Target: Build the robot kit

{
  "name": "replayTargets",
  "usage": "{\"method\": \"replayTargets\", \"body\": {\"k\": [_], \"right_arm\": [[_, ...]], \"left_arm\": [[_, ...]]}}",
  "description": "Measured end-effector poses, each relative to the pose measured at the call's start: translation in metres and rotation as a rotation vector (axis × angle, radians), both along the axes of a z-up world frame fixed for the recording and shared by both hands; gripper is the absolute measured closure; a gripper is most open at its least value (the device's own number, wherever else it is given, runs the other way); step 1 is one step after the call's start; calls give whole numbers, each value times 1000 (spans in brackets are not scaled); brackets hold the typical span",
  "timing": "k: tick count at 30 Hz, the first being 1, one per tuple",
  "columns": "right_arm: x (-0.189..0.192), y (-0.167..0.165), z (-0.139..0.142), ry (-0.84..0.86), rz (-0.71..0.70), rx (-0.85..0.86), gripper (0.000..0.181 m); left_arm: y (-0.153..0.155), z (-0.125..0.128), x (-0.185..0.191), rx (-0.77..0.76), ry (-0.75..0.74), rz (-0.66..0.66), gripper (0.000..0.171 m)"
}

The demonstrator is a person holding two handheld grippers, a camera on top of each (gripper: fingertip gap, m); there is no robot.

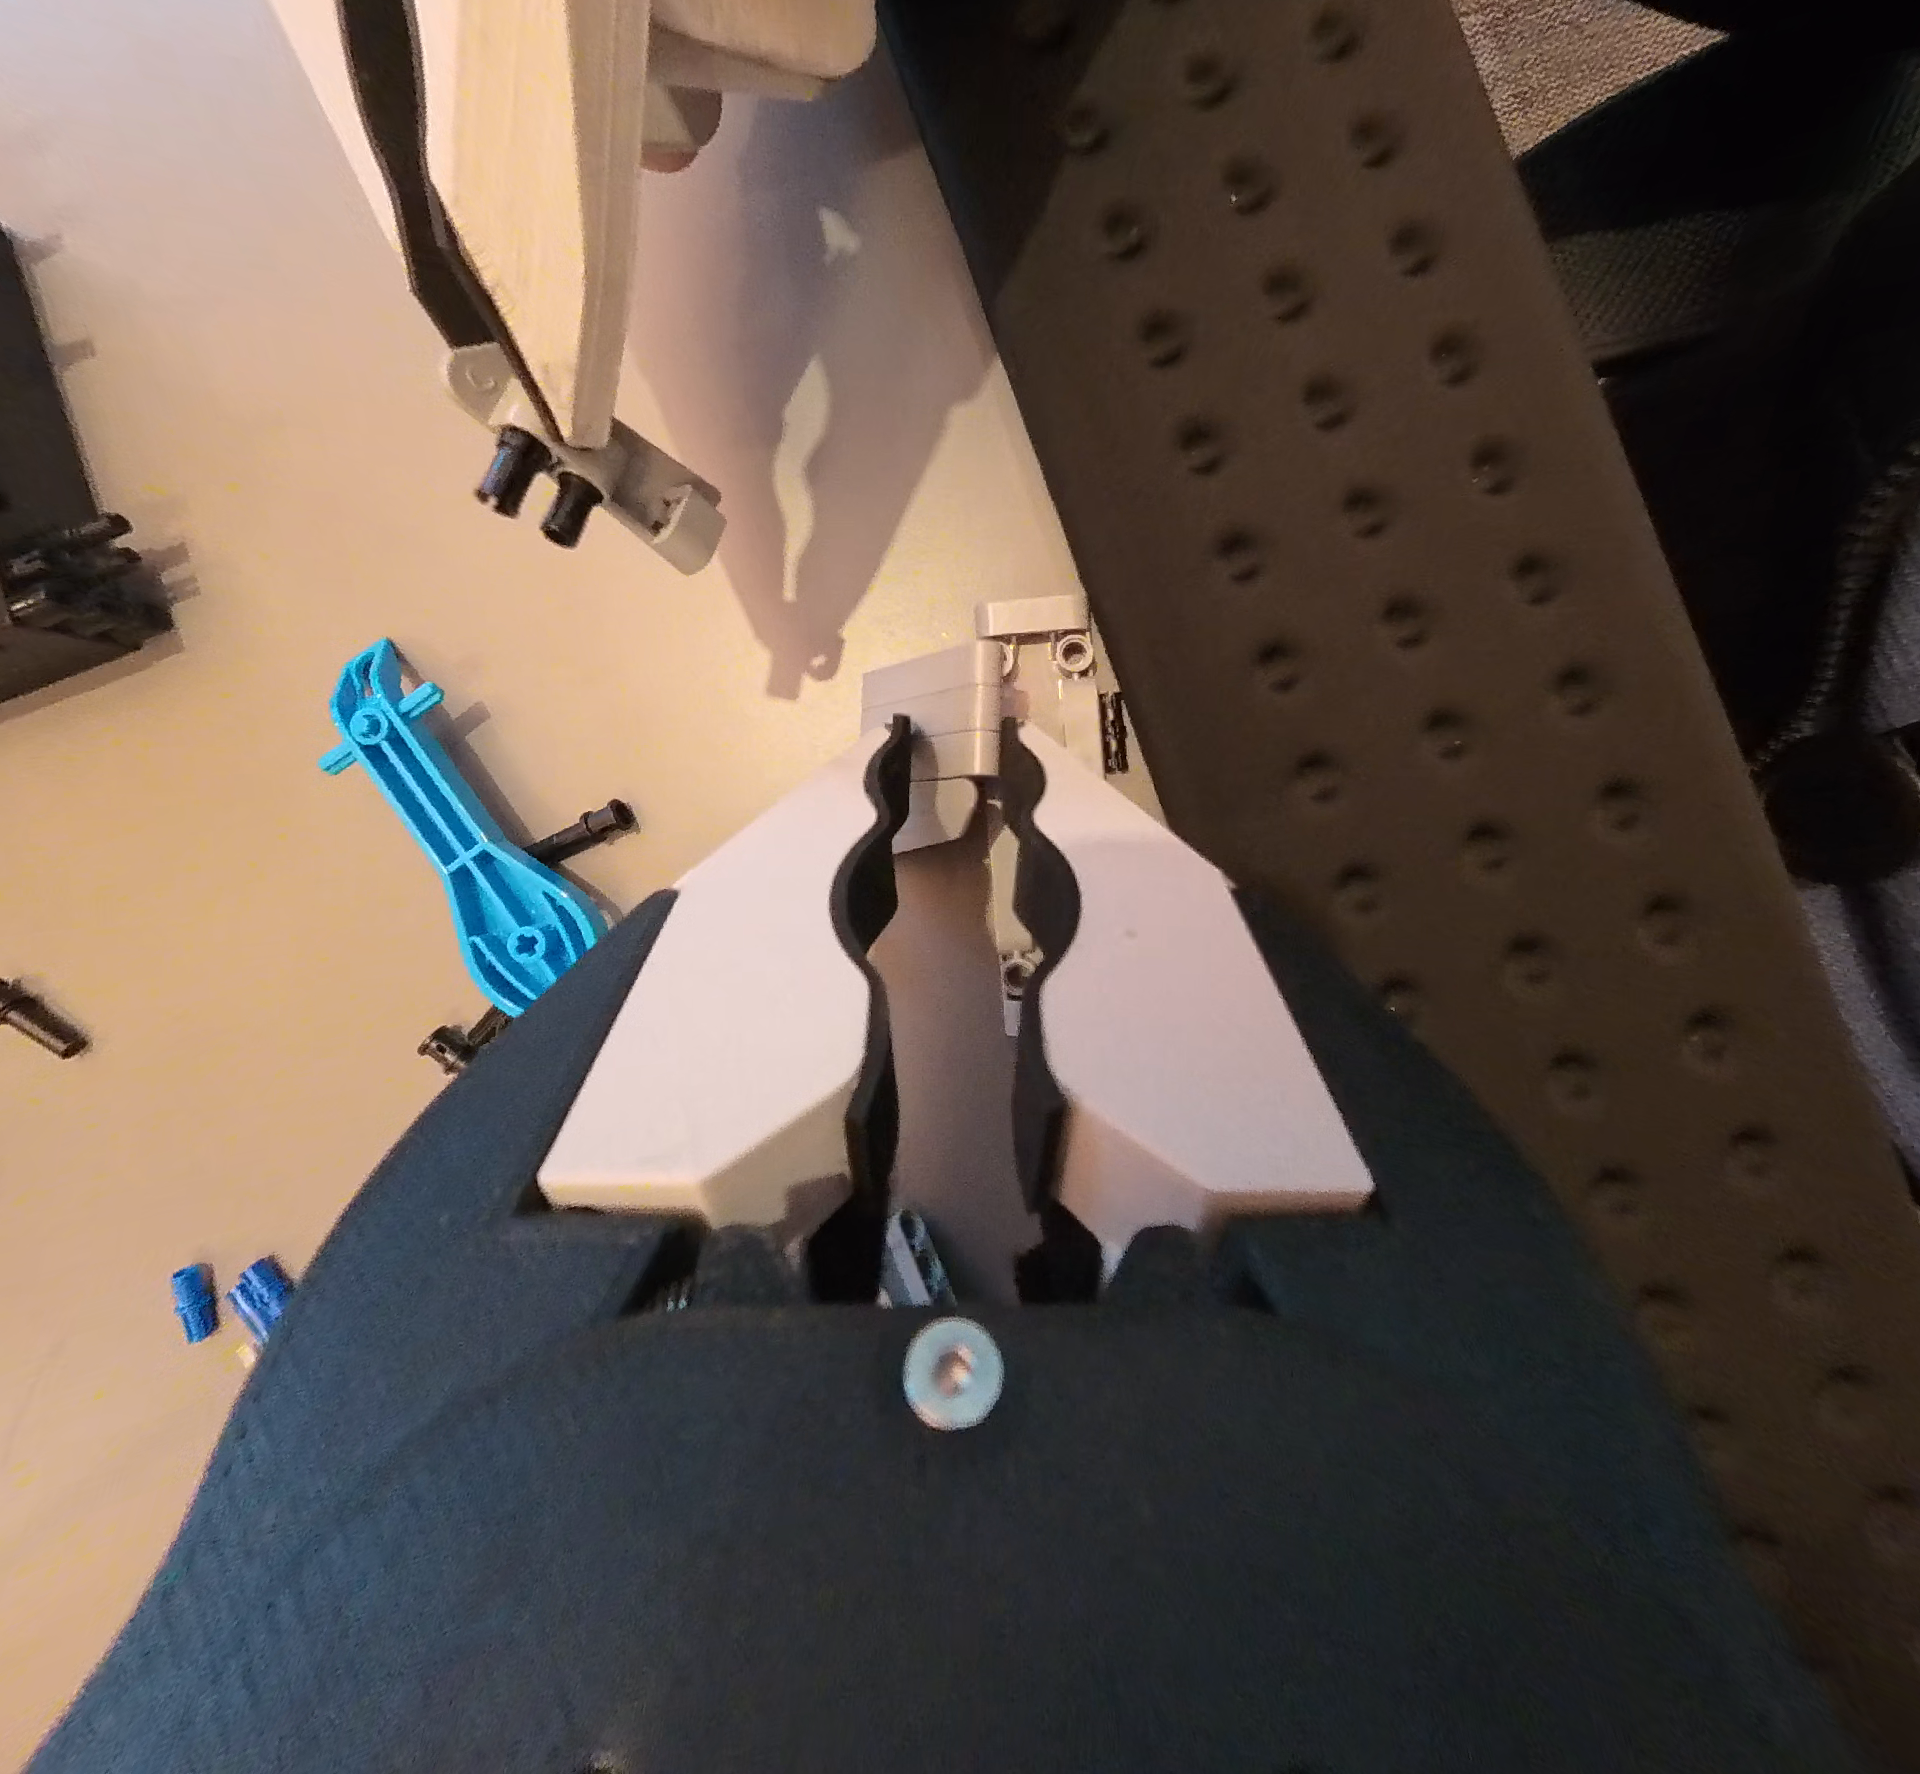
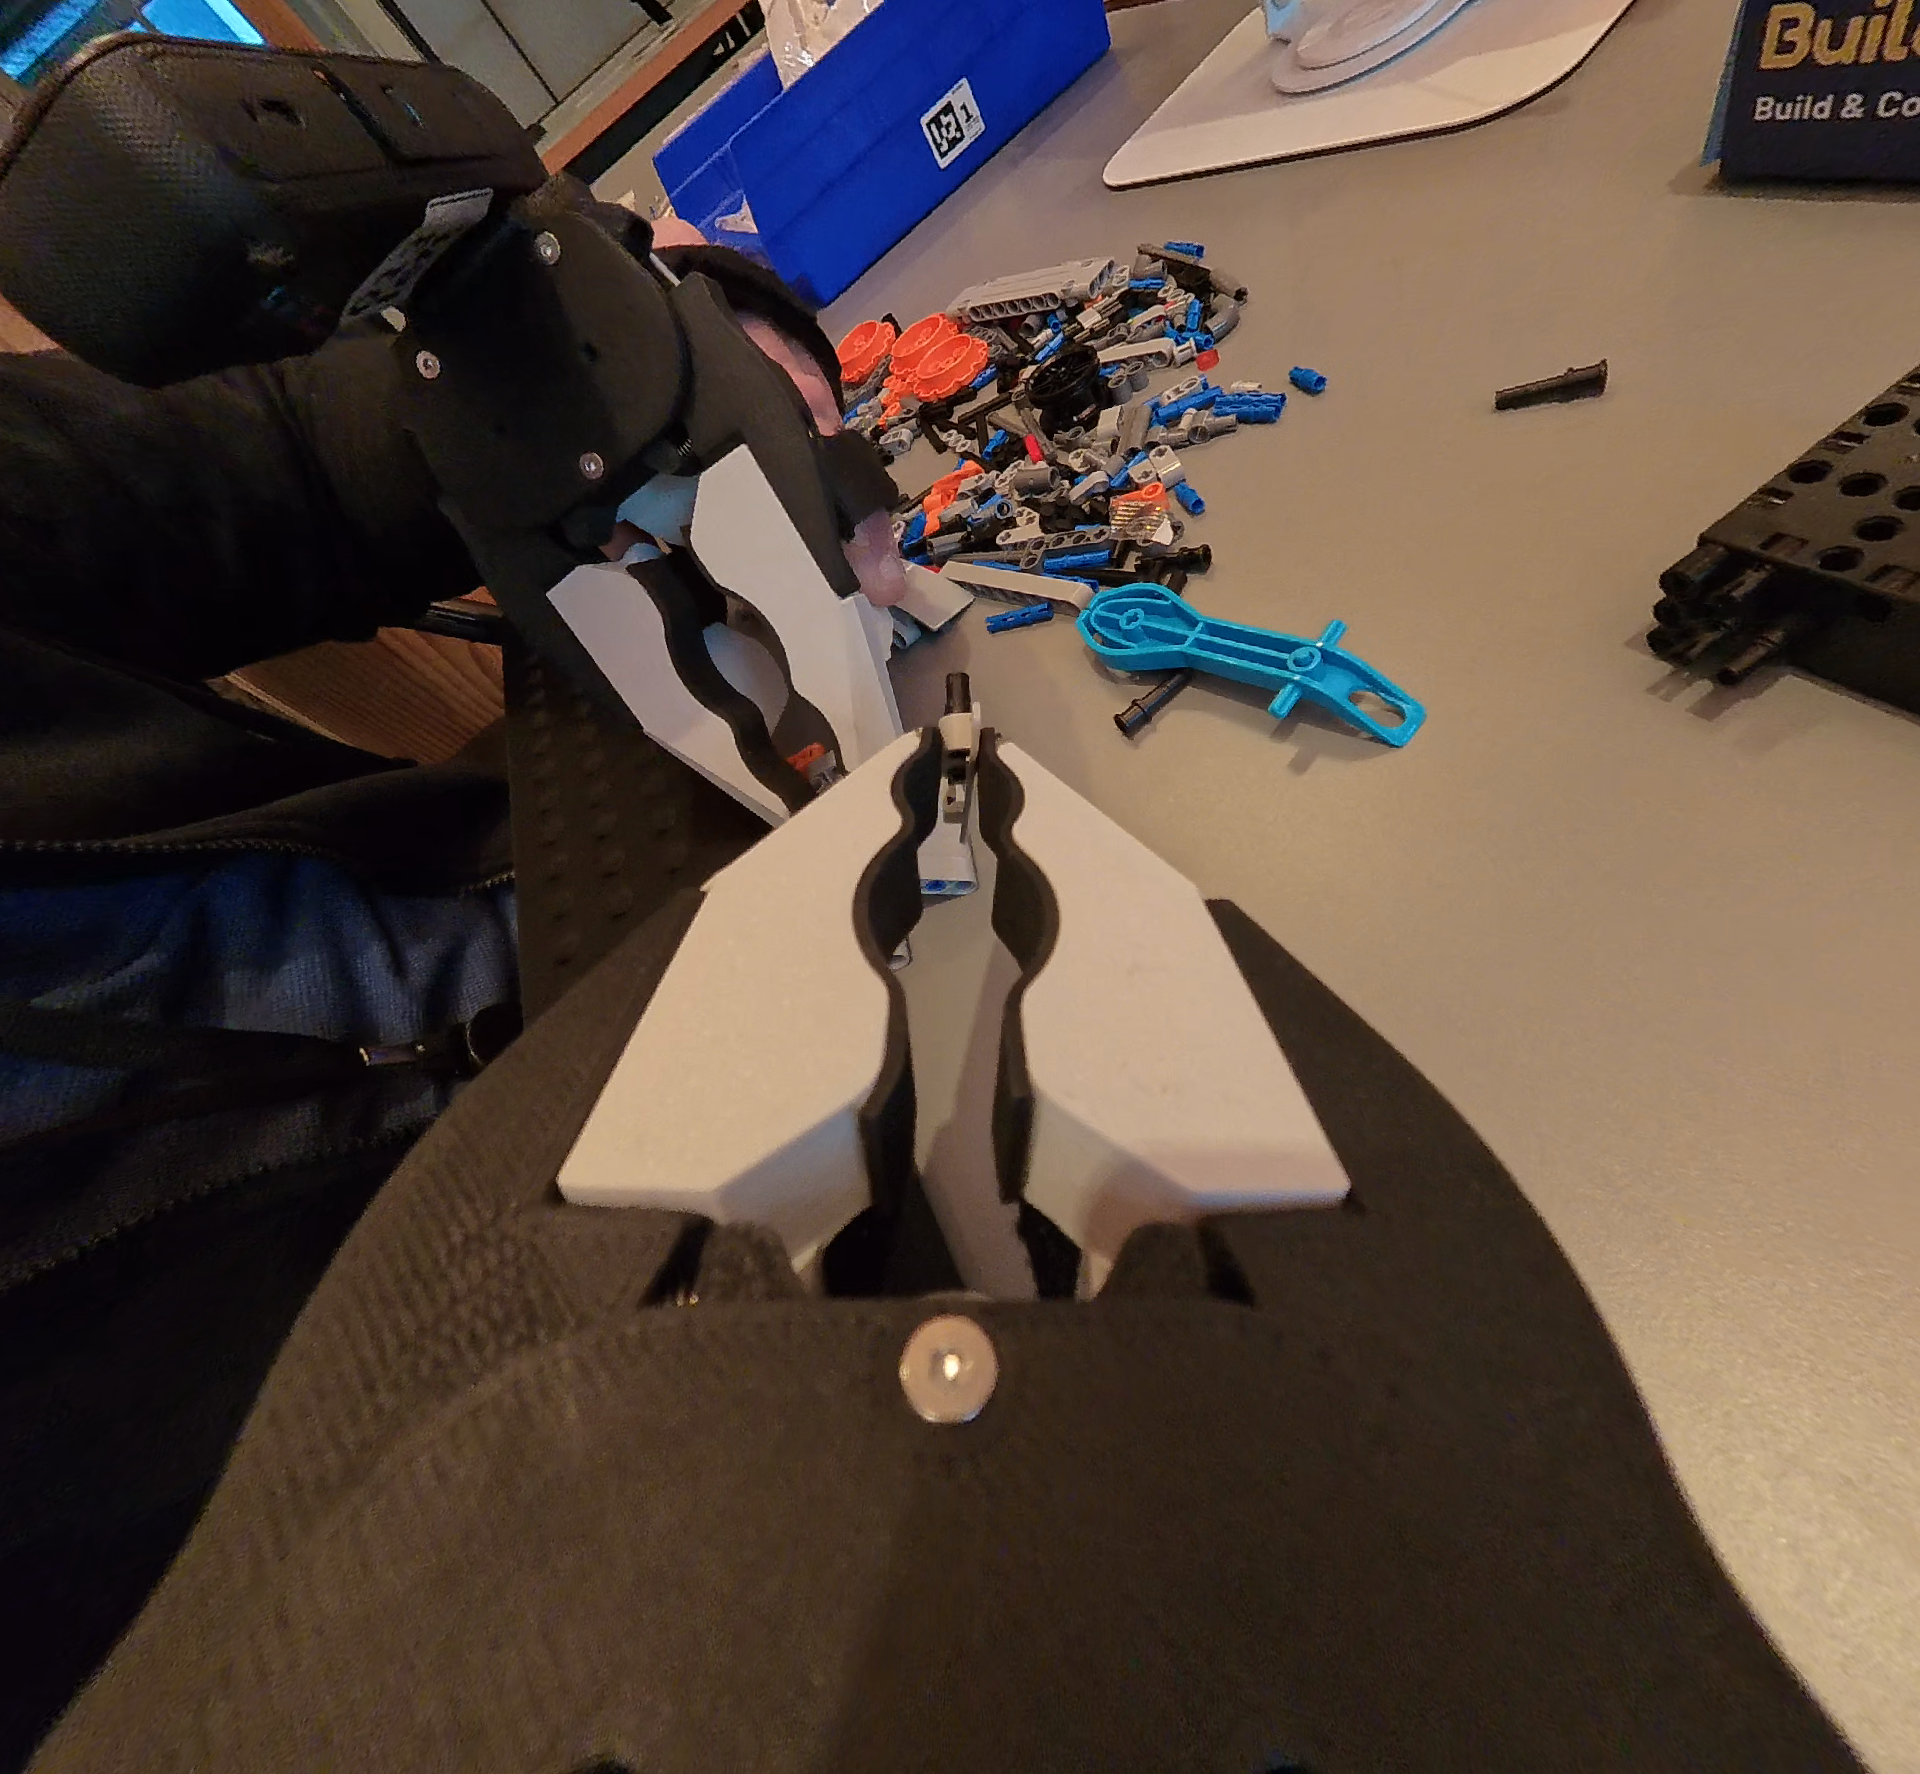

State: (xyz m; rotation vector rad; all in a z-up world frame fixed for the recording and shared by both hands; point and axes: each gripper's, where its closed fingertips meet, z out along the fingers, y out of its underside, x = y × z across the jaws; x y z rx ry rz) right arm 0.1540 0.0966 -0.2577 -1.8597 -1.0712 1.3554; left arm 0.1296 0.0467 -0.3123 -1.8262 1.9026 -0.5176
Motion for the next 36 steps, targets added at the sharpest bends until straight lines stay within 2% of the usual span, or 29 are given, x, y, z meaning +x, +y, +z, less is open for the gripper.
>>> {"method": "replayTargets", "body": {"k": [7, 10, 12, 15, 17, 18, 19, 26, 30, 34, 36], "right_arm": [[-2, -2, -4, -28, 9, 4, 178], [-4, -1, -11, -69, 9, -3, 178], [-6, -3, -16, -103, 20, -4, 178], [-6, -4, -17, -114, 27, -5, 178], [-7, -4, -18, -117, 28, -6, 178], [-7, -5, -18, -120, 30, -4, 178], [-7, -5, -18, -119, 30, -2, 178], [-4, -8, -13, -98, 40, 33, 178], [-5, -16, -21, -164, 88, 80, 178], [-8, -20, -33, -249, 118, 106, 178], [-8, -21, -35, -266, 123, 111, 178]], "left_arm": [[22, 9, -2, -86, -56, 62, 167], [25, 9, 0, -212, -81, 91, 168], [26, 9, 3, -237, -100, 90, 167], [24, 3, 2, -187, -46, 64, 168], [21, -10, 0, -157, 26, 52, 159], [18, -13, 1, -151, 29, 39, 163], [18, -12, 4, -131, 13, 33, 168], [21, -12, 3, -155, -14, 71, 167], [19, -12, -1, -198, -29, 91, 168], [21, -14, 3, -198, -42, 98, 154], [21, -15, 5, -154, -41, 78, 167]]}}
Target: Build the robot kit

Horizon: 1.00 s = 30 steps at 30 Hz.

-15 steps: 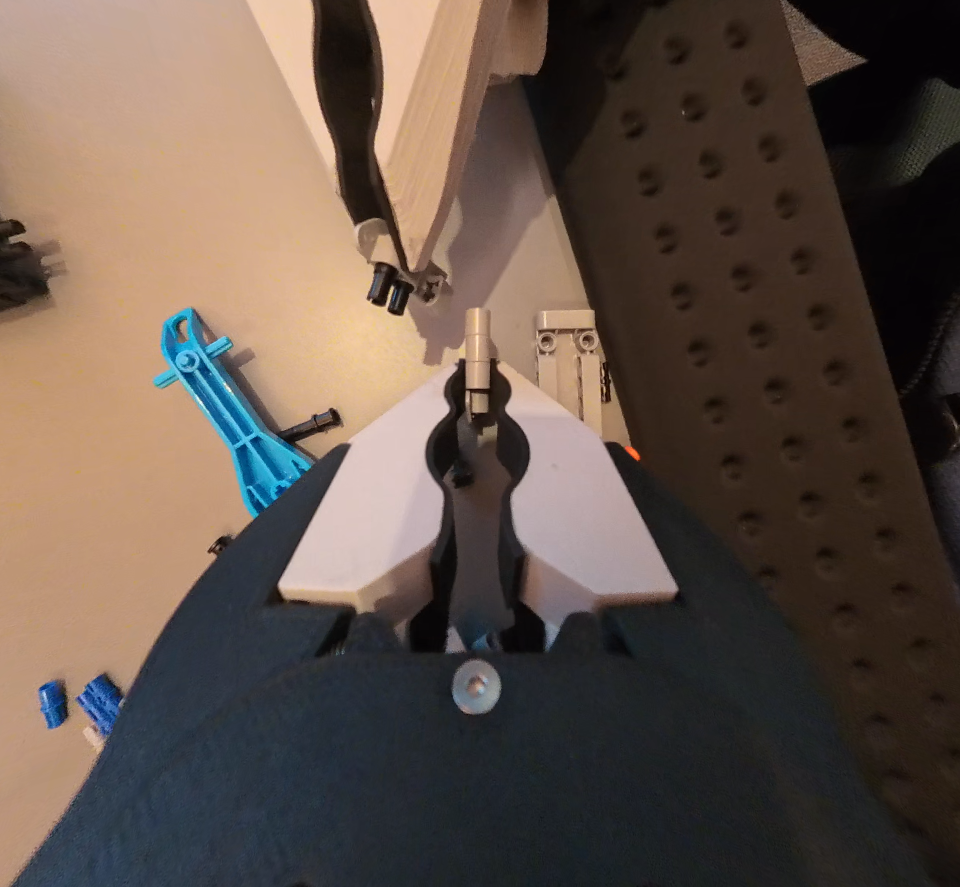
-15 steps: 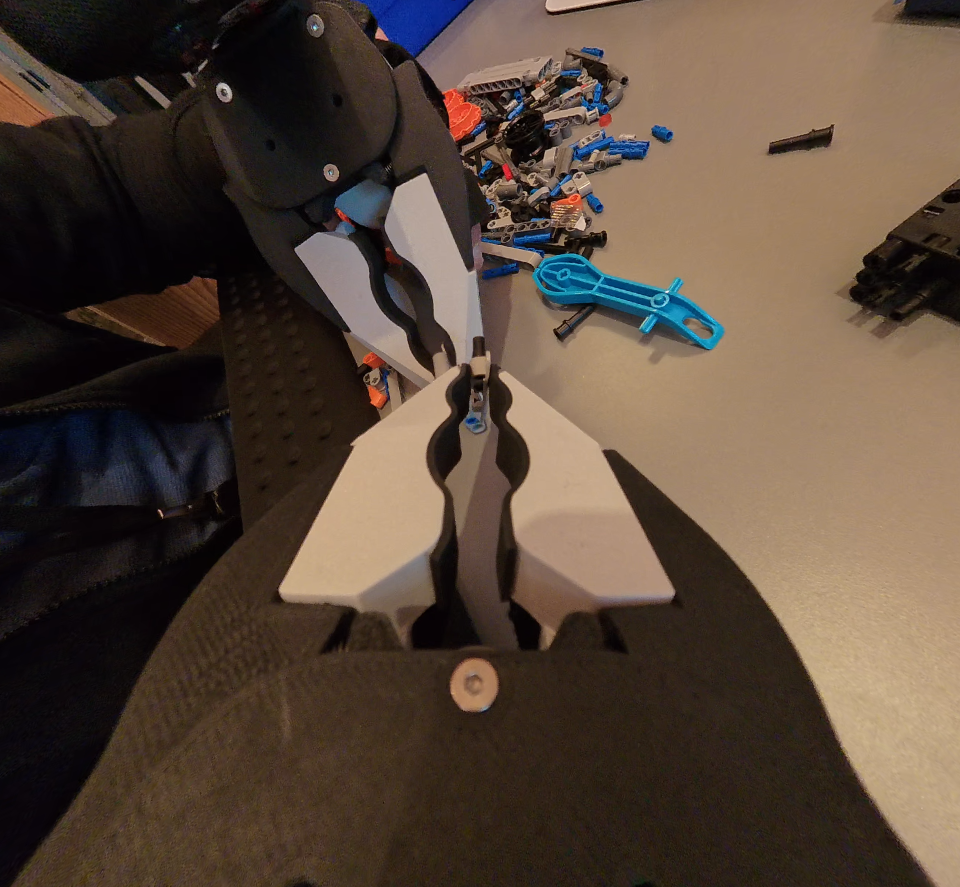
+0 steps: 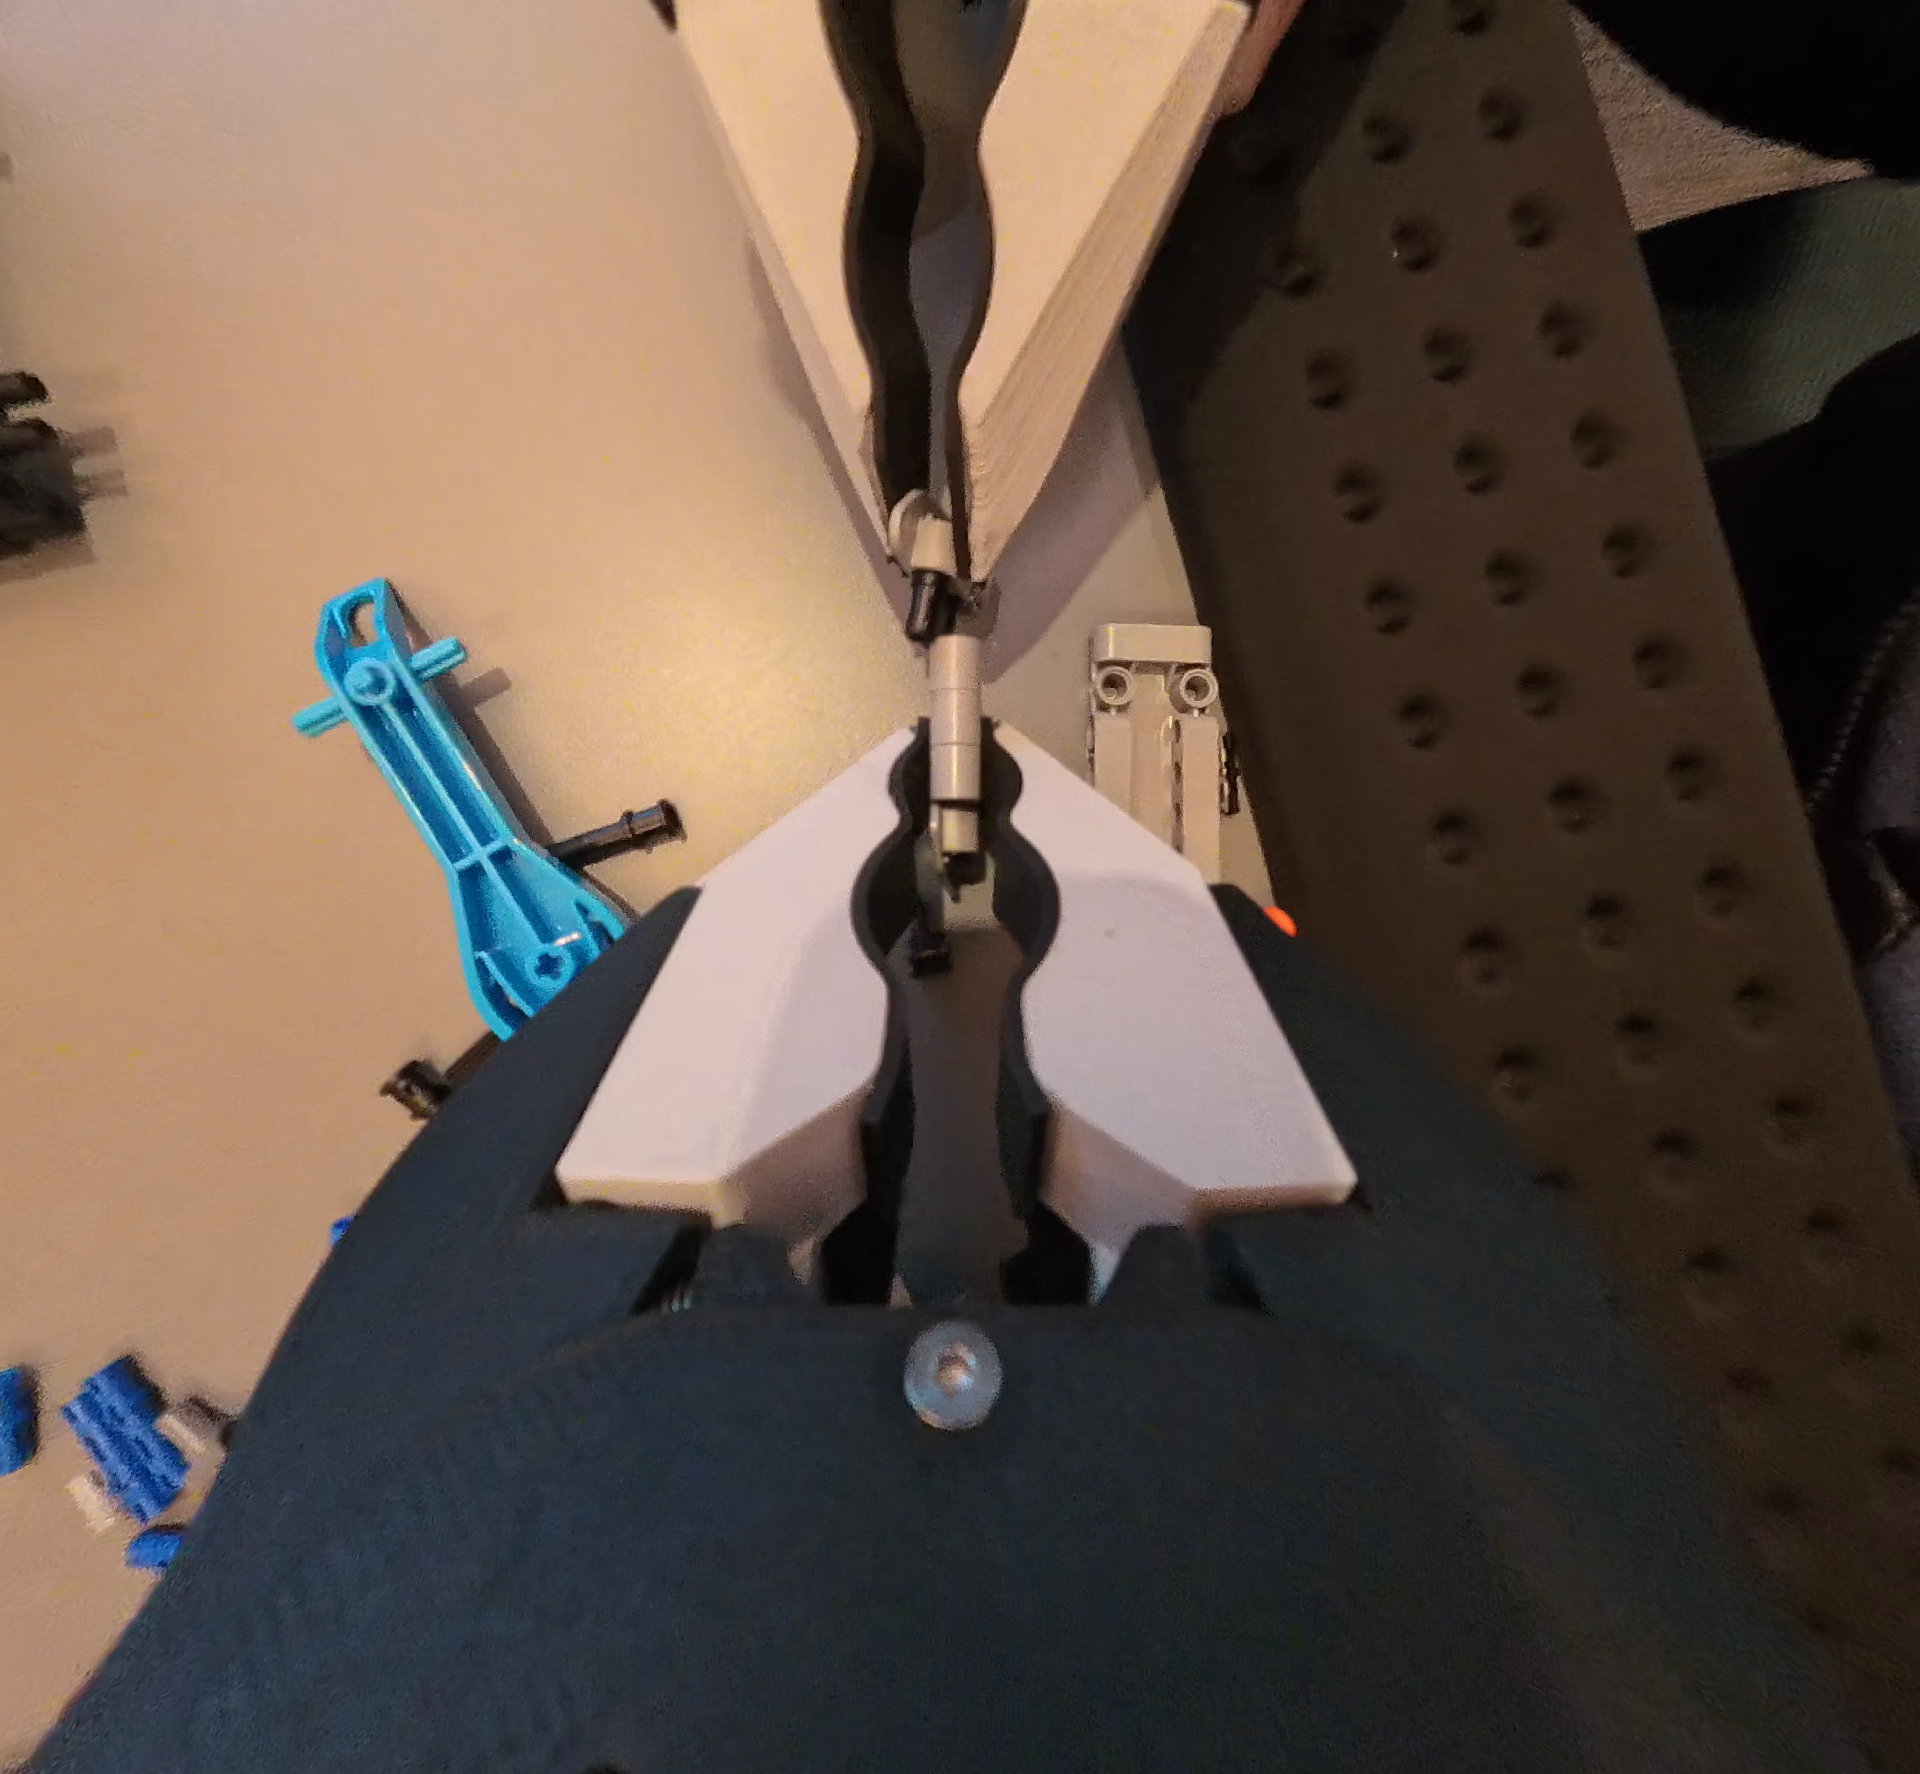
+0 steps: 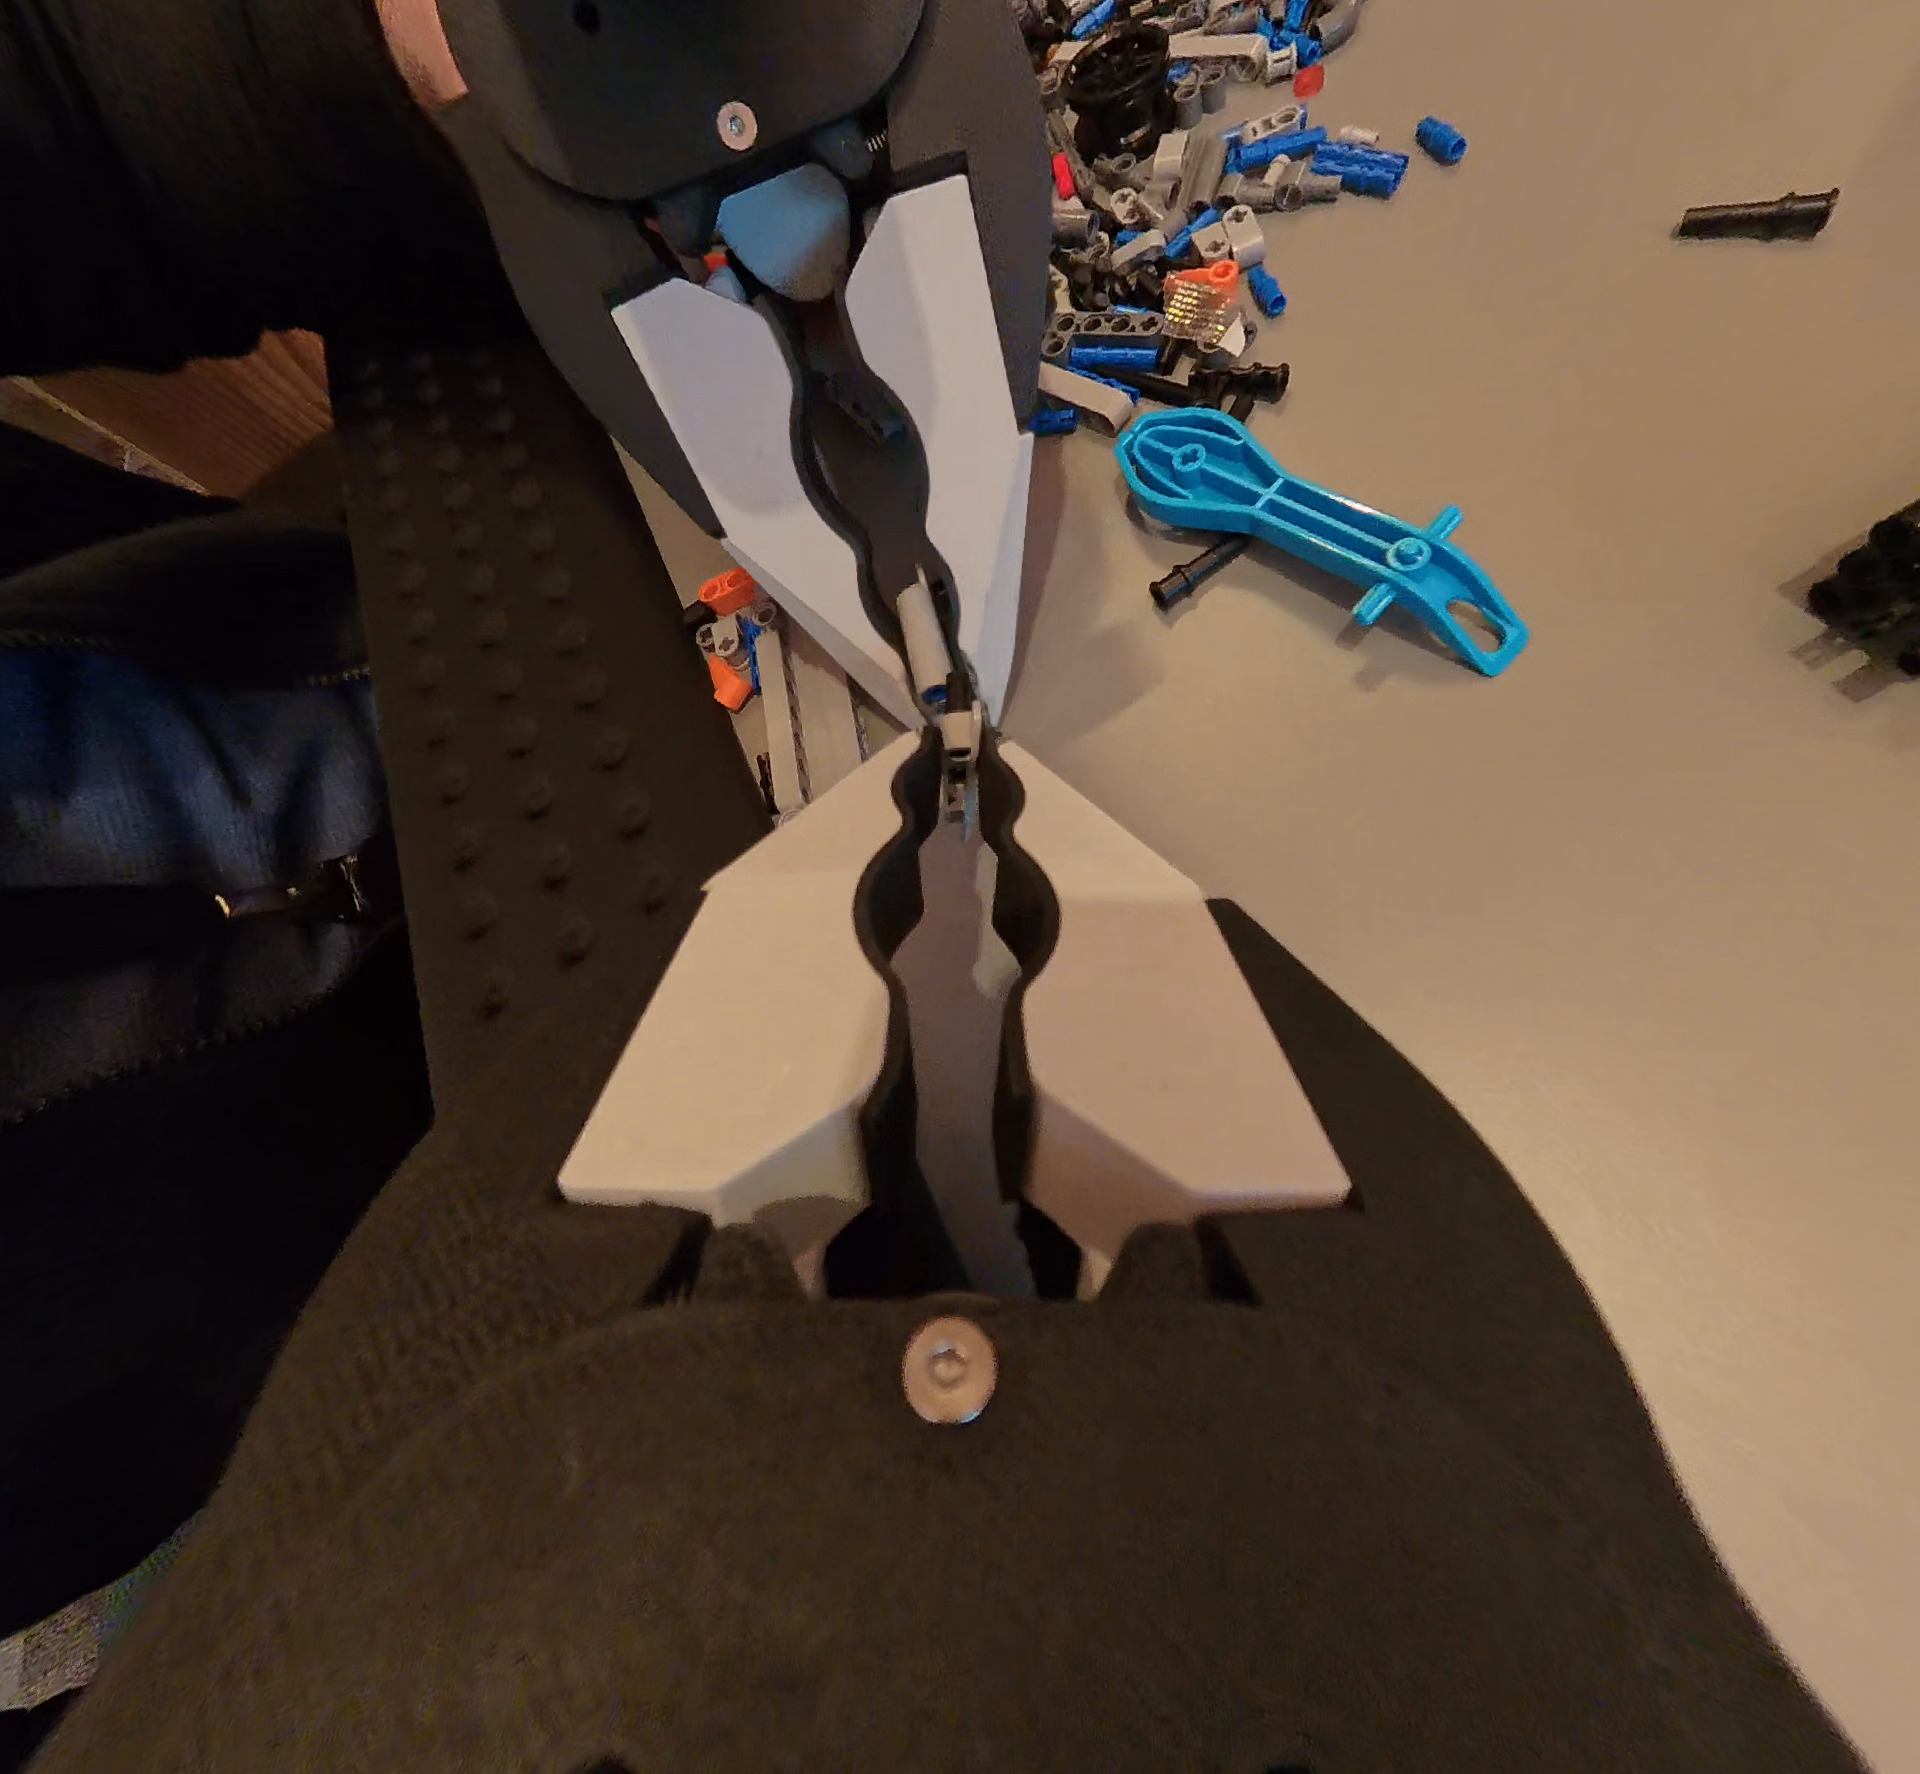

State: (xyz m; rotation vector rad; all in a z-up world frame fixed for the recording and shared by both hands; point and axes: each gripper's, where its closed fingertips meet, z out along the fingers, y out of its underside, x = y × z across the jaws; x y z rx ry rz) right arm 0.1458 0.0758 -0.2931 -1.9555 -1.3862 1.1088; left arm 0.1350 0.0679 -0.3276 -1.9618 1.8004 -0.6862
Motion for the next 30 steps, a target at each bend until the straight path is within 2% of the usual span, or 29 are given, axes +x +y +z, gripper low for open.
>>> {"method": "replayTargets", "body": {"k": [18, 30], "right_arm": [[1, -3, -11, -96, 53, 154, 177], [-2, -3, -12, -176, 97, 410, 178]], "left_arm": [[1, 1, 2, -35, -15, 5, 167], [1, 0, -2, -6, 67, -5, 167]]}}
